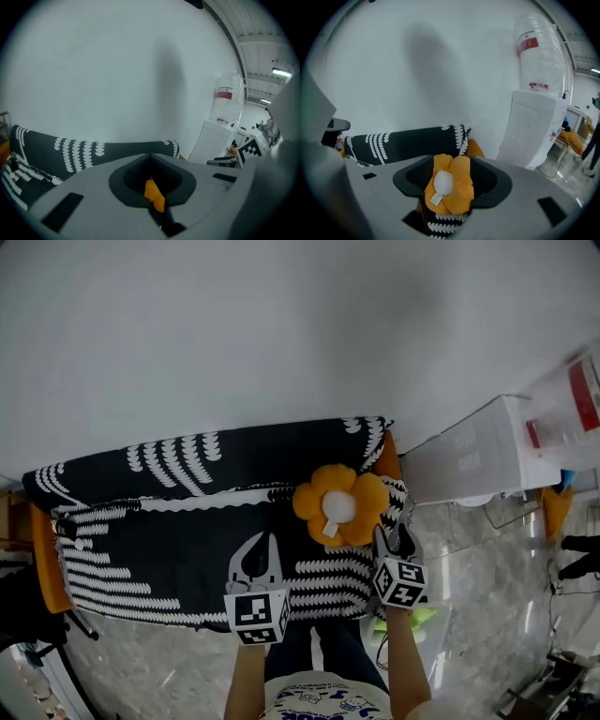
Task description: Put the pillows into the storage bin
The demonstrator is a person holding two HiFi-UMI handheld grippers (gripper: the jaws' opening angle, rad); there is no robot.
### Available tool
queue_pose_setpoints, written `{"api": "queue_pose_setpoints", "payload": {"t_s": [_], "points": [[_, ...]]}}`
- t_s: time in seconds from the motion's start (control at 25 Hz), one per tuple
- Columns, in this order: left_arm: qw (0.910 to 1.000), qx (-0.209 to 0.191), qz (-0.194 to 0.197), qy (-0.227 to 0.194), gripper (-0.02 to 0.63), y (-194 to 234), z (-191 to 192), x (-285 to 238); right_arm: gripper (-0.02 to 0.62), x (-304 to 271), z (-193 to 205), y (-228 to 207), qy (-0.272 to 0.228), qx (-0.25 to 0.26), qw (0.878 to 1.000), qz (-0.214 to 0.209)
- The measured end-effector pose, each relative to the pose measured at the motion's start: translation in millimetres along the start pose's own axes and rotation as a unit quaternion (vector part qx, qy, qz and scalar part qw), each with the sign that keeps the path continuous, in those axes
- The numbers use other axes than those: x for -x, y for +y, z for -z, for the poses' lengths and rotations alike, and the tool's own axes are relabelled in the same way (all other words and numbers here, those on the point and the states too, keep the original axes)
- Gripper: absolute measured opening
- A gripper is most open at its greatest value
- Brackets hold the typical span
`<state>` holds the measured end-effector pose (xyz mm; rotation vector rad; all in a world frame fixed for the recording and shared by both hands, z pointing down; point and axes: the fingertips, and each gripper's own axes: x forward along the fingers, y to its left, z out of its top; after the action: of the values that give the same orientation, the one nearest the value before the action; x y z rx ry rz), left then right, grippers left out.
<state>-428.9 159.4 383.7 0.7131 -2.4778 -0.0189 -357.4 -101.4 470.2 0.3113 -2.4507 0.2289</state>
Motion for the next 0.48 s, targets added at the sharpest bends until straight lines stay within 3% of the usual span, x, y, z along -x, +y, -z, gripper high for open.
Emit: {"api": "queue_pose_setpoints", "payload": {"t_s": [0.48], "points": [[0.9964, 0.031, -0.051, 0.06, 0.012, 0, 62, -60, 0.258, -128, 57, -55, 0.093, 0.029, 0.995, -0.022]]}}
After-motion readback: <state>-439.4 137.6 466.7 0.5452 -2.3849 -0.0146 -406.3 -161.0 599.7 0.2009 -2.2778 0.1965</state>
